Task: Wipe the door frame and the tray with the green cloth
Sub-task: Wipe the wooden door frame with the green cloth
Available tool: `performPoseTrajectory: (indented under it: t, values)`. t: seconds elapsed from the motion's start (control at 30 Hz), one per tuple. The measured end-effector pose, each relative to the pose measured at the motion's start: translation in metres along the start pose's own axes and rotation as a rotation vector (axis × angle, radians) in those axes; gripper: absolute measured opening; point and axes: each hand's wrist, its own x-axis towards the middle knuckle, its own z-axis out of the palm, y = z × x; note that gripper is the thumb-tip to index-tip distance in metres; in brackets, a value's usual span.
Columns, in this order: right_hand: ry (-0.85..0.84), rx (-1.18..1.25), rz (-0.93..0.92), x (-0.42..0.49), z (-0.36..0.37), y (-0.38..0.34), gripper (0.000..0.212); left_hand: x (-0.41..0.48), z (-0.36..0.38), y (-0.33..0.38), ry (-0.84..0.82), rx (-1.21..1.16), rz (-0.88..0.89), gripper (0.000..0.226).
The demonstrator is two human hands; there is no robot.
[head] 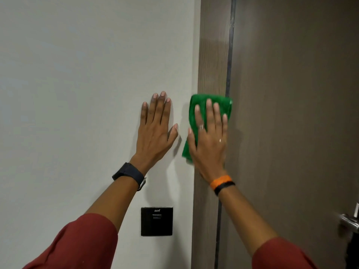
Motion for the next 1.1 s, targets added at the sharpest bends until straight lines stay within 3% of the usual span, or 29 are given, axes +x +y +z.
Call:
performPoseTrajectory:
  t: [0.1,0.37,0.47,0.67,0.83,0.97,1.1]
  values:
    - [-0.015,-0.002,-0.017,-0.029,0.005,0.002,0.061,-0.007,0.011,0.001,0.019,0.004,0.008,0.071]
    - [0.153,-0.015,-0.036,0.071,0.014,0.009,0.052,-0.011,0.024,-0.001,0.069,0.008,0.022,0.070]
    - [0.165,0.043,-0.007,0.021,0.015,0.007,0.051,-0.021,0.026,0.002,0.069,-0.007,0.010,0.070]
    - [0.018,-0.013,-0.030,-0.124,0.014,0.000,0.075,-0.037,0.028,0.012,0.029,-0.002,0.009,0.073]
    - [0.035,-0.035,-0.084,-0.045,0.013,0.008,0.057,-0.021,0.026,0.011,0.028,0.000,0.042,0.073]
    - [0.105,0.010,-0.078,0.045,0.009,0.011,0.055,-0.013,0.026,0.014,0.045,-0.005,0.042,0.072]
    - [0.096,0.008,-0.071,0.045,0.009,0.013,0.055,-0.015,0.025,0.014,0.045,-0.001,0.031,0.071]
